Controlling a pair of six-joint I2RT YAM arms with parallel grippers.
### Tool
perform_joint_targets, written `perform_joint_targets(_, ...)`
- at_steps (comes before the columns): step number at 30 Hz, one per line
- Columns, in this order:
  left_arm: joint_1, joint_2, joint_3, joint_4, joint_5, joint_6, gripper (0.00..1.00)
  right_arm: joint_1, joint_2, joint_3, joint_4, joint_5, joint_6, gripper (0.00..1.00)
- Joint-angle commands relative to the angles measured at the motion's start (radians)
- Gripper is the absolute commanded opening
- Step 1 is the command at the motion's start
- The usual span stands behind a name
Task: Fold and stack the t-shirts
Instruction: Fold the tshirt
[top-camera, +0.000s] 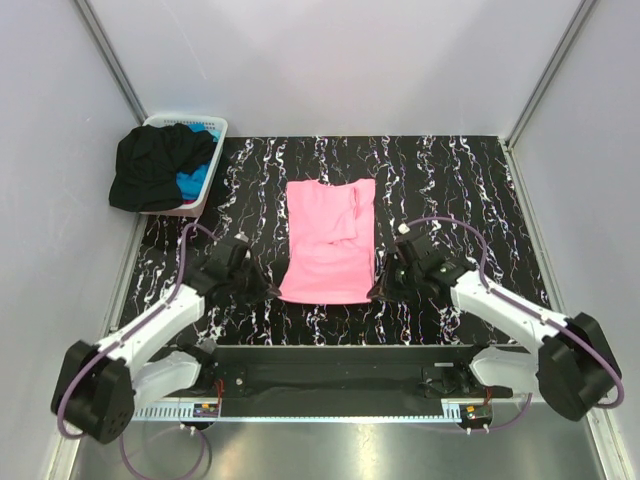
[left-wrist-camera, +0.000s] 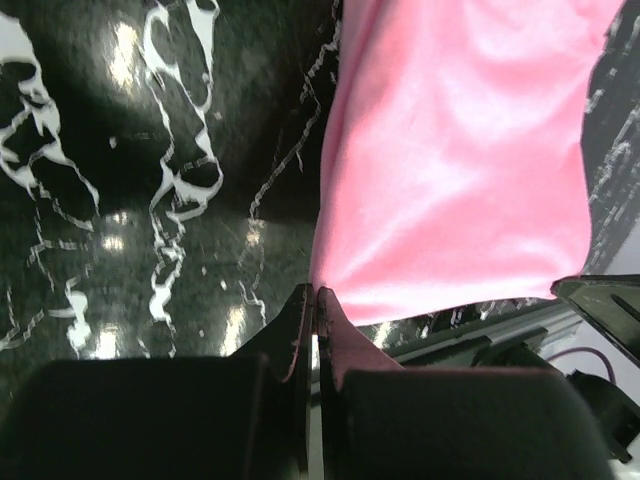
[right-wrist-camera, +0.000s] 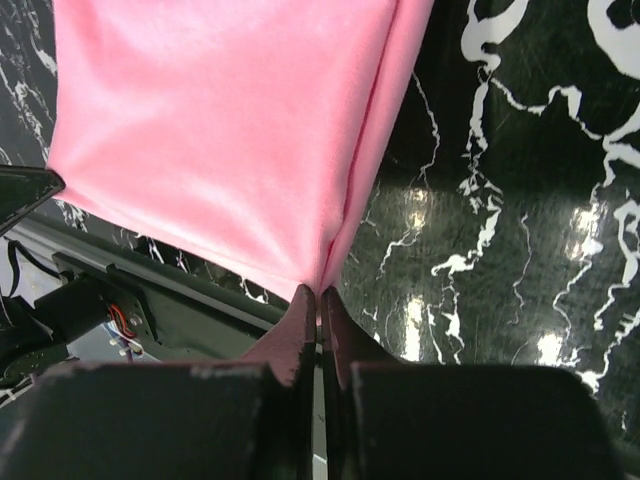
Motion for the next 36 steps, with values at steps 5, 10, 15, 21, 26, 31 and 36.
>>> perform_joint_targets(5,-0.042,-0.137,0.045,-0.163,-0.164,-0.043,0.00,0.052,-0.144,0.108,-0.194,0.160,0.012,0.00)
perform_joint_targets(10,-0.047,-0.112,0.175,-0.216,-0.221,0.006,0.00,0.053,-0.114,0.250,-0.284,0.248,-0.074,0.00)
perform_joint_targets(15,-0.045,0.039,0.342,-0.213,-0.259,0.046,0.00,0.053,0.036,0.357,-0.254,0.267,-0.137,0.00)
perform_joint_targets(21,-0.045,0.259,0.552,-0.193,-0.307,0.098,0.00,0.044,0.229,0.469,-0.197,0.319,-0.193,0.00)
perform_joint_targets(26,-0.027,0.452,0.716,-0.195,-0.314,0.135,0.00,-0.034,0.355,0.612,-0.186,0.341,-0.236,0.00)
perform_joint_targets(31,0.016,0.602,0.852,-0.198,-0.287,0.181,0.00,-0.120,0.506,0.785,-0.177,0.335,-0.305,0.00)
perform_joint_targets(36,0.068,0.782,1.071,-0.227,-0.268,0.221,0.00,-0.186,0.706,0.951,-0.168,0.281,-0.344,0.00)
